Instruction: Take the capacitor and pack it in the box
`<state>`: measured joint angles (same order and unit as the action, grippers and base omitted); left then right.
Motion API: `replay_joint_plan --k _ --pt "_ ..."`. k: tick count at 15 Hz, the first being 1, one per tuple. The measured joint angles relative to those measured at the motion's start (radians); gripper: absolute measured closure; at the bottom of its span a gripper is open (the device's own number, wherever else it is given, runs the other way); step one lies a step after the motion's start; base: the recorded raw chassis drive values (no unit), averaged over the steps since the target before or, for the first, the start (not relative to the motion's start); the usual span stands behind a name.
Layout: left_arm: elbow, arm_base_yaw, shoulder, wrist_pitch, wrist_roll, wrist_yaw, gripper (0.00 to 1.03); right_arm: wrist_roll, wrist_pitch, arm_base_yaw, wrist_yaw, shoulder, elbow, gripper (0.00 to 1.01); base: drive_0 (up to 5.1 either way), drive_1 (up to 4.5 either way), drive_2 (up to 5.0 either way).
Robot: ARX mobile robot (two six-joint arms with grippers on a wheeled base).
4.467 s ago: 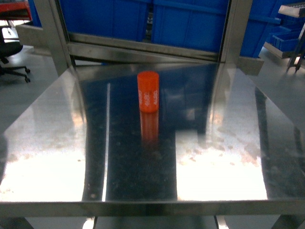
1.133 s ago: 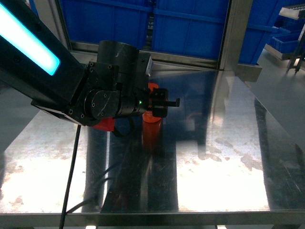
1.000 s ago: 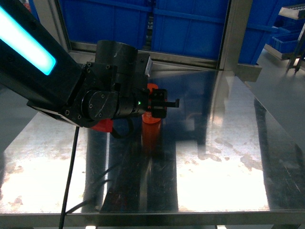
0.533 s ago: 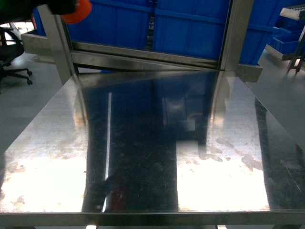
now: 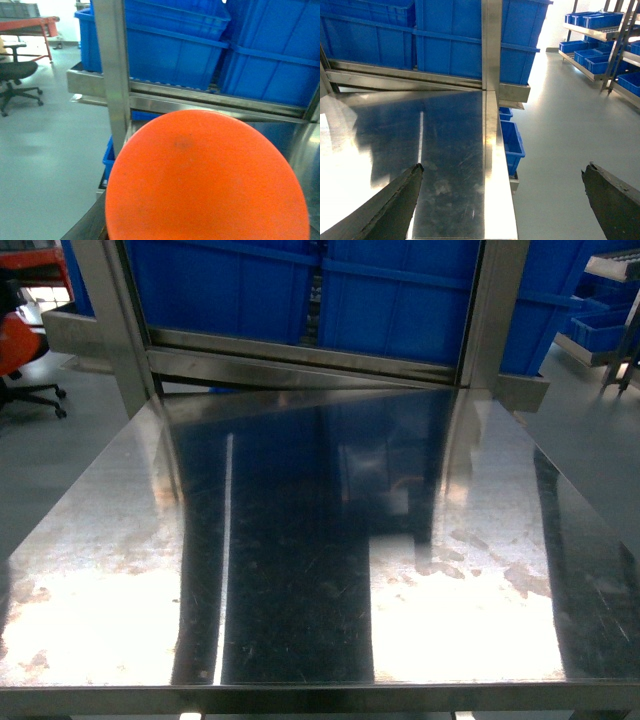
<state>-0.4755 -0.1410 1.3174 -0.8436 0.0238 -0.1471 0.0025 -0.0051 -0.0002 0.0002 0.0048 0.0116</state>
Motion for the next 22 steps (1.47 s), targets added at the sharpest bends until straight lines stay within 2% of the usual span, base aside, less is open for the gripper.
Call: replay_joint_plan --k 3,7,8,9,13,14,22 --pt "0.164 0.033 -0.123 -0.018 -0.006 0.042 0.59 0.000 0.000 0.000 0.000 0.000 0.000 0.03 0.0 0.00 0.0" --pt "0.300 0.082 -0.294 0.013 -0.006 0.083 0.59 0.000 0.000 0.000 0.000 0.000 0.000 0.03 0.0 0.00 0.0" --pt "0.324 0.126 -0.331 0.027 -0.008 0.140 0.59 0.000 0.000 0.000 0.000 0.000 0.000 0.03 0.0 0.00 0.0" --pt "0.342 0.142 -0.371 0.047 -0.008 0.140 0.59 0.000 0.000 0.000 0.000 0.000 0.000 0.03 0.0 0.00 0.0" --pt "0.409 0.143 -0.539 0.151 -0.009 0.145 0.59 0.000 0.000 0.000 0.000 0.000 0.000 0.03 0.0 0.00 0.0" --pt "0.440 0.142 -0.539 0.082 -0.010 0.146 0.59 0.000 0.000 0.000 0.000 0.000 0.000 0.03 0.0 0.00 0.0" --pt "0.462 0.143 -0.876 0.410 -0.010 0.146 0.59 0.000 0.000 0.000 0.000 0.000 0.000 0.03 0.0 0.00 0.0"
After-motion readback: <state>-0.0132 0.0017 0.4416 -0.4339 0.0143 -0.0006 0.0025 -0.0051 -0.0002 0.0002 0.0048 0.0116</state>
